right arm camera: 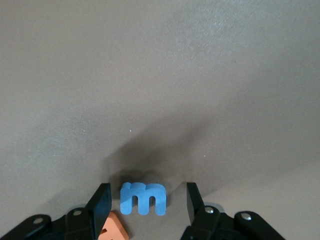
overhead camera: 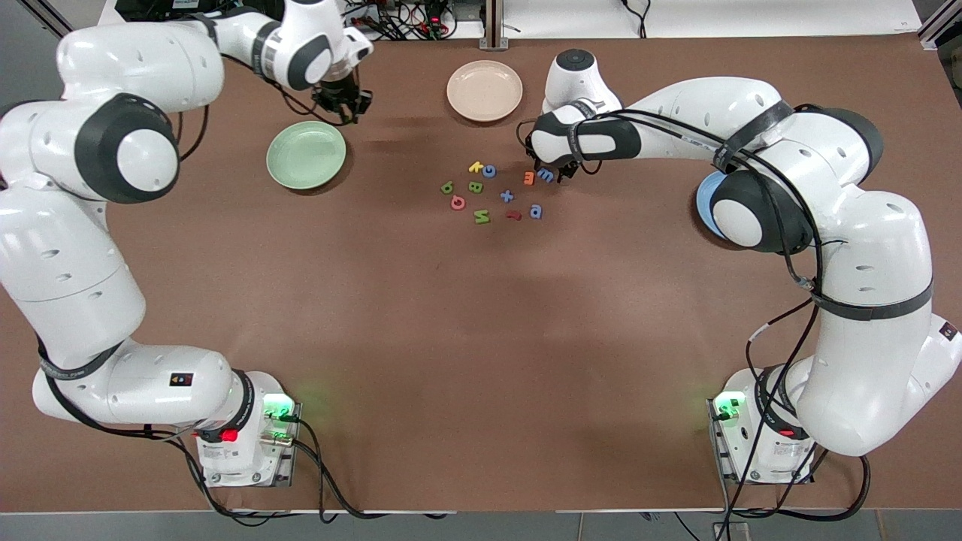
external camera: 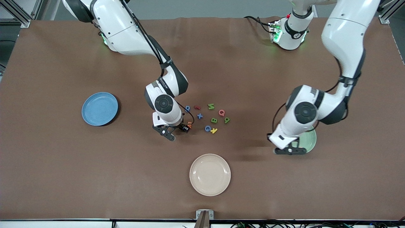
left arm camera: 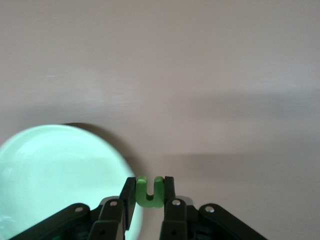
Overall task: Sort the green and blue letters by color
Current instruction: 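Carry the green u onto the green plate and open the left gripper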
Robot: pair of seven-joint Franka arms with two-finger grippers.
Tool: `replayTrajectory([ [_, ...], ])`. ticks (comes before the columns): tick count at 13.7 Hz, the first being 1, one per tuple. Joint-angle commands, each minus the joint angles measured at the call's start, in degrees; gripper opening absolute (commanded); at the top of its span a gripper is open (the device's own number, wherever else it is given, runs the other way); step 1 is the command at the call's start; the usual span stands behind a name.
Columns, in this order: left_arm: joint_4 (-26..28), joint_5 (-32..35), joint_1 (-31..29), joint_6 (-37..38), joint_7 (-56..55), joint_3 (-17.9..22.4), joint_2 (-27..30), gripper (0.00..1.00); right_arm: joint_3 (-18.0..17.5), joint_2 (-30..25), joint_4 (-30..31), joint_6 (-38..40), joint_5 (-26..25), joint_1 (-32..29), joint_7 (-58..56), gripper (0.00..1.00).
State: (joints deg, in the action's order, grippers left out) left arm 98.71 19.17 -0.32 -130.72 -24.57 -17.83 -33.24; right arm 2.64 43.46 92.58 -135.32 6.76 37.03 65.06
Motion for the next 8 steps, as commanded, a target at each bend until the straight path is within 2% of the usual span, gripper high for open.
replayTrajectory([
  [1, 2.63, 1.13, -3.88, -0.24, 3.28, -0.71, 0.72, 0.00, 0.52, 1.02, -1.35, -0.12, 1.06, 0.59, 0.51, 0.69],
  [4, 3.94, 1.13, -8.54, -0.32, 7.51, -0.71, 0.02, 0.01, 0.52, 1.02, -1.35, -0.03, 0.97, 1.03, 0.42, 0.68],
  [7, 6.23, 1.13, -11.19, -0.41, 9.71, -0.71, 0.10, 0.04, 0.52, 1.02, -1.35, 0.06, 1.06, 1.03, 0.33, 0.48],
  [8, 6.76, 1.13, -11.45, -0.41, 9.80, -0.71, 0.10, 0.16, 0.52, 1.02, -1.35, 0.06, 1.06, 1.03, 0.25, 0.41],
])
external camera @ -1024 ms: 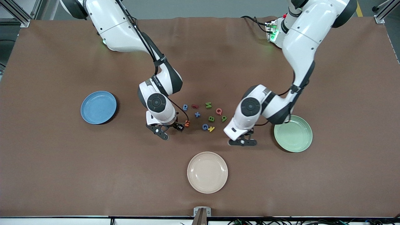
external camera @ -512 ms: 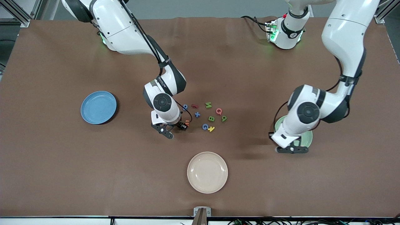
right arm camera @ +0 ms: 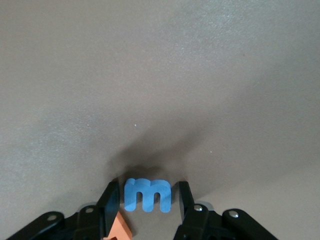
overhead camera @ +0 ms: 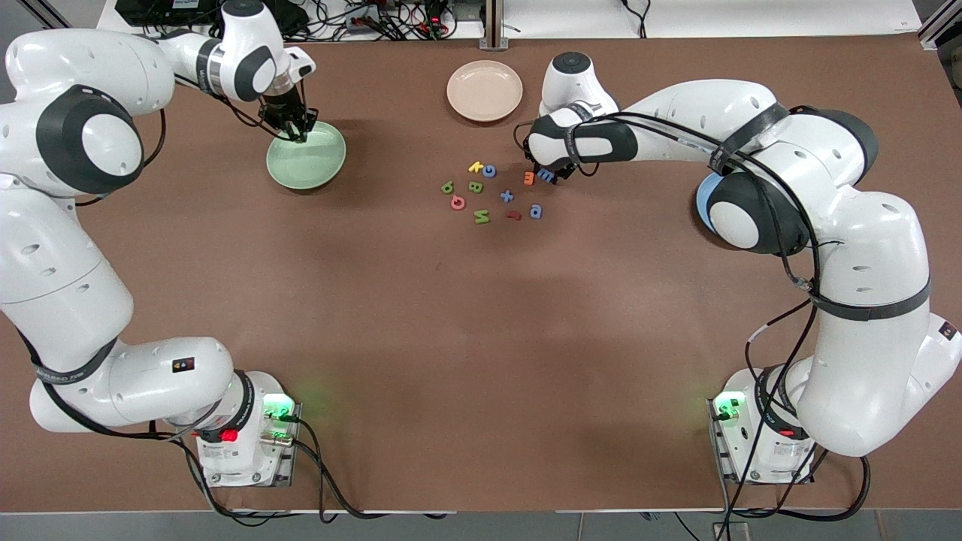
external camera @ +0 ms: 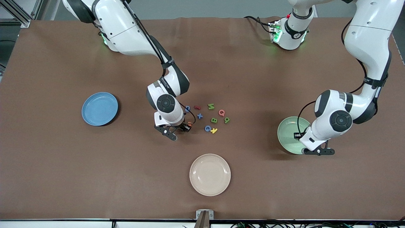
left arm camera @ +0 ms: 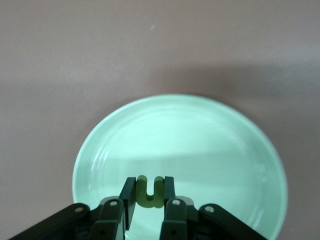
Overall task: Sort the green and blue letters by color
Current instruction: 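Carry the green u onto the green plate and open the left gripper, then place the blue m on the blue plate while the left gripper grasps the green b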
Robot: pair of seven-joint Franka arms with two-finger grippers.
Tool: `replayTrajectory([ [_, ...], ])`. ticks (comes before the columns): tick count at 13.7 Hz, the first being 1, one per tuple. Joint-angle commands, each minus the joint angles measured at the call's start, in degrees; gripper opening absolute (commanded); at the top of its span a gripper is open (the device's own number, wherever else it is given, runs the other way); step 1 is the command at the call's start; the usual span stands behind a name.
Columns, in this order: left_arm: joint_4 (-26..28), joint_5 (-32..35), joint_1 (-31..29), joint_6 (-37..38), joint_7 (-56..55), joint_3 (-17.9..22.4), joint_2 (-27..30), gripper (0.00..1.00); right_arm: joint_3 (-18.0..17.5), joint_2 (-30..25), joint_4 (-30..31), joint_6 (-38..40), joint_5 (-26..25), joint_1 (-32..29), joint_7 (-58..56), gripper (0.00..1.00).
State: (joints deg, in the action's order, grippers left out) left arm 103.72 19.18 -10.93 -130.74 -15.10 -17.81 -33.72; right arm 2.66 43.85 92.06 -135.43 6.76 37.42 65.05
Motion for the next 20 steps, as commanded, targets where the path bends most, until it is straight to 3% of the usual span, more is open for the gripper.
replayTrajectory([
  [1, 2.01, 1.13, -1.11, -0.39, 0.50, -0.73, 0.59, 0.31, 0.51, 0.62, -0.83, 0.25, 0.97, 0.63, -0.10, 0.32],
  [2, 2.01, 1.13, -1.11, -0.39, 0.51, -0.73, 0.59, 0.72, 0.51, 0.62, -0.83, 0.34, 0.97, 0.63, -0.36, 0.22],
  [3, 2.01, 1.13, -1.02, -0.39, -0.19, -0.82, 1.02, 1.00, 0.51, 0.53, -0.83, 0.52, 0.80, 0.63, -0.63, 0.12],
  [6, 1.93, 0.78, -0.84, 1.18, -2.20, -4.06, 2.87, 1.00, 0.59, -0.34, -1.53, 2.96, 0.35, -0.06, -3.34, 0.04],
  [9, 1.14, 0.42, -0.49, 2.77, -11.93, -9.50, 3.49, 1.00, 1.03, -2.44, -5.48, 16.12, 0.35, -2.95, -9.83, 0.03],
  [11, 0.17, 0.42, 0.38, 2.77, -21.24, -12.84, 2.88, 1.00, 1.03, -6.65, -4.97, 22.64, 0.44, -6.55, -16.50, 0.03],
  [14, -1.41, 0.42, 5.55, 2.59, -34.86, -13.65, 1.21, 1.00, 1.03, -13.77, -0.24, 26.53, 0.44, -12.27, -27.05, 0.03],
  [20, -4.14, 1.04, 14.44, -1.61, -53.35, -13.48, -3.53, 0.99, 1.21, -27.57, 16.54, 24.61, -0.08, -22.82, -48.94, 0.03],
])
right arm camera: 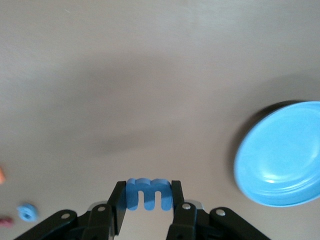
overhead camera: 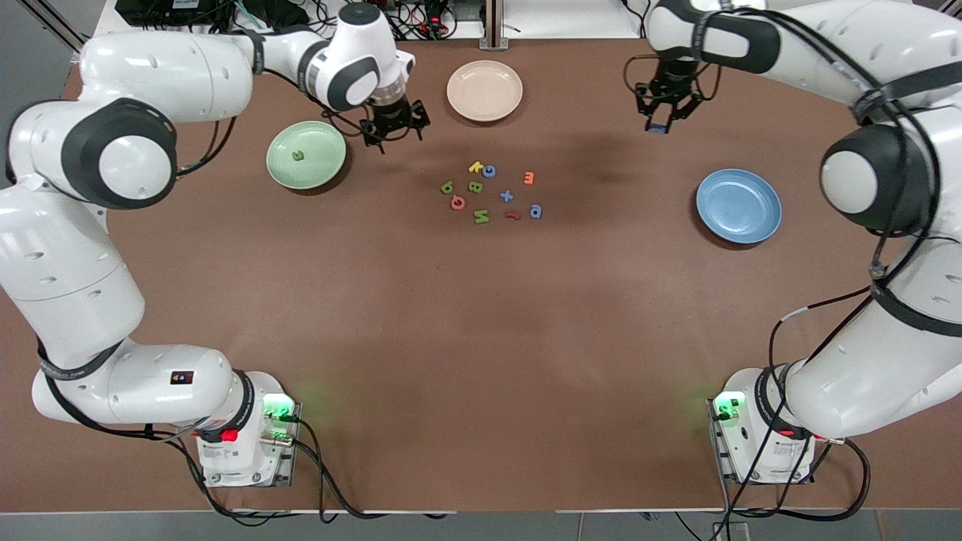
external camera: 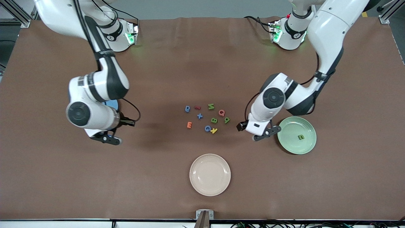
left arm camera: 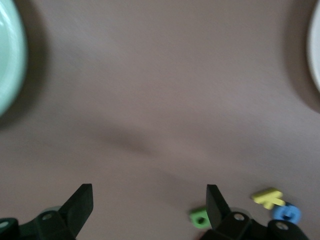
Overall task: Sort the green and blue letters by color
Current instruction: 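Place the blue m on the blue plate while the left gripper grasps the green b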
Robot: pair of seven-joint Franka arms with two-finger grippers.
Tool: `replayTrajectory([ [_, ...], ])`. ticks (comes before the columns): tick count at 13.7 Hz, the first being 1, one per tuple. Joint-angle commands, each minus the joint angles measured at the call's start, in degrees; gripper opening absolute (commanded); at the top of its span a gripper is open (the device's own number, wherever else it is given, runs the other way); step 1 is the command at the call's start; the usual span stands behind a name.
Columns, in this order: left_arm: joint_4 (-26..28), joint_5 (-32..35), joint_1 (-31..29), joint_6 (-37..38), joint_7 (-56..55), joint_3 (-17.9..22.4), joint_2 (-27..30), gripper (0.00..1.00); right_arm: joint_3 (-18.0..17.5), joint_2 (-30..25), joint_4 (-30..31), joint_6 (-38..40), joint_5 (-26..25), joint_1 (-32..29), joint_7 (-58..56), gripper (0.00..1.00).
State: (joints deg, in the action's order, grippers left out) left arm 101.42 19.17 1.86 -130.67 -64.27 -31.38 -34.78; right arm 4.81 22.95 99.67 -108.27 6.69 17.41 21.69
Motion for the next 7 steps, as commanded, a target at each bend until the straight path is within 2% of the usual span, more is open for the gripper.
replayTrajectory([
  [1, -1.84, 1.04, 2.87, -3.17, -7.15, 0.27, -3.35, 0.98, -0.95, -9.04, 12.45, -3.86, -0.62, -4.12, -8.56, 0.03],
  [3, -1.93, 1.04, 4.99, -4.32, -14.17, 0.88, -4.76, 0.95, -0.95, -12.65, 19.57, -8.68, -2.03, -8.59, -15.93, 0.03],
  [7, -1.84, 1.39, 8.50, -4.33, -26.49, 2.63, -5.21, 0.87, -0.86, -14.25, 30.48, -21.34, -2.47, -15.46, -27.29, 0.03],
])
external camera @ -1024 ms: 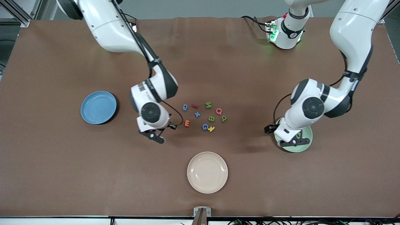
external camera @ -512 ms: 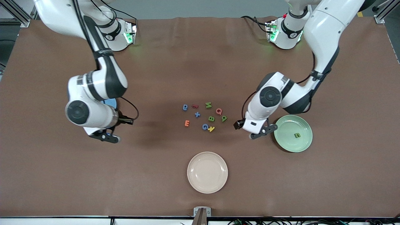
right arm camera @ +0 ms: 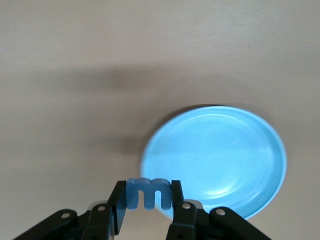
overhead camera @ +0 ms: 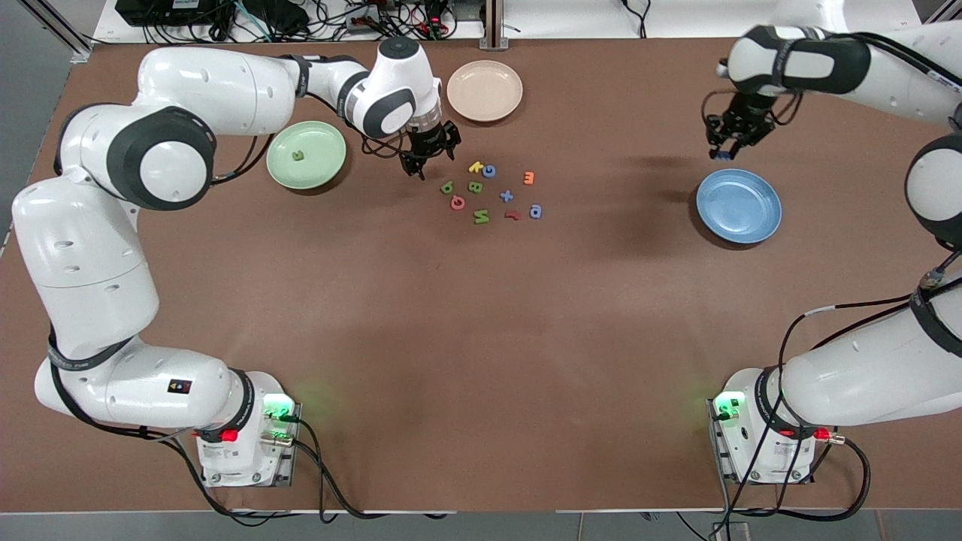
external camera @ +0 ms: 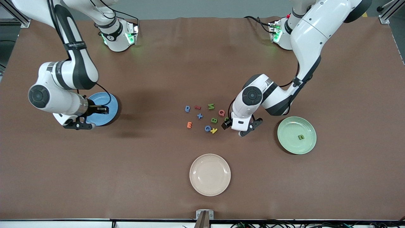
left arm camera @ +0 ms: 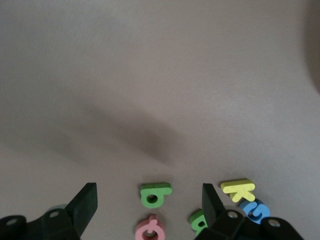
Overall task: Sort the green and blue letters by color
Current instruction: 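Place the blue m on the blue plate while the left gripper grasps the green b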
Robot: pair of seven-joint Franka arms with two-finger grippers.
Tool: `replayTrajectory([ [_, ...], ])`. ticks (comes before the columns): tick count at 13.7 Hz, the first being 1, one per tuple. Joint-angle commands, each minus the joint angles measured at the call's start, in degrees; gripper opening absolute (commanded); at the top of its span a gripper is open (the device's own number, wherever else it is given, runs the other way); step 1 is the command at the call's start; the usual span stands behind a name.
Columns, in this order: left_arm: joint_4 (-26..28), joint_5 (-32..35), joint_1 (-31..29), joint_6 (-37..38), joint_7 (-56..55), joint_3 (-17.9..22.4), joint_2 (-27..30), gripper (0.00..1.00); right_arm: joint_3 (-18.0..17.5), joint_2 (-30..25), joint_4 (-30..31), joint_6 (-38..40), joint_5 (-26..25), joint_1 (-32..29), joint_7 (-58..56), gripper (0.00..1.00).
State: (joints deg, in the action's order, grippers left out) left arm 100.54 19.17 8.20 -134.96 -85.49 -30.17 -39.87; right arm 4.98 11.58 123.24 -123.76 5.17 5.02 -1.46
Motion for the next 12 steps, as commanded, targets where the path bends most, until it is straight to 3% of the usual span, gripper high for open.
replayTrajectory([
  [1, -0.87, 1.65, 3.04, -0.04, -6.87, 2.39, -0.12, 0.85, -1.02, -2.62, 8.14, -8.23, -1.04, -4.04, -5.29, 0.03],
  [7, -1.40, 1.65, 6.04, -0.04, -9.69, 4.16, -2.05, 0.71, -1.02, 1.77, 8.95, -15.36, -1.04, -8.88, -7.07, 0.04],
  [12, -3.85, 2.00, 6.74, -0.04, -10.48, 4.25, -4.33, 0.70, -1.11, 7.93, 7.10, -20.03, -0.87, -9.67, -4.69, 0.08],
])
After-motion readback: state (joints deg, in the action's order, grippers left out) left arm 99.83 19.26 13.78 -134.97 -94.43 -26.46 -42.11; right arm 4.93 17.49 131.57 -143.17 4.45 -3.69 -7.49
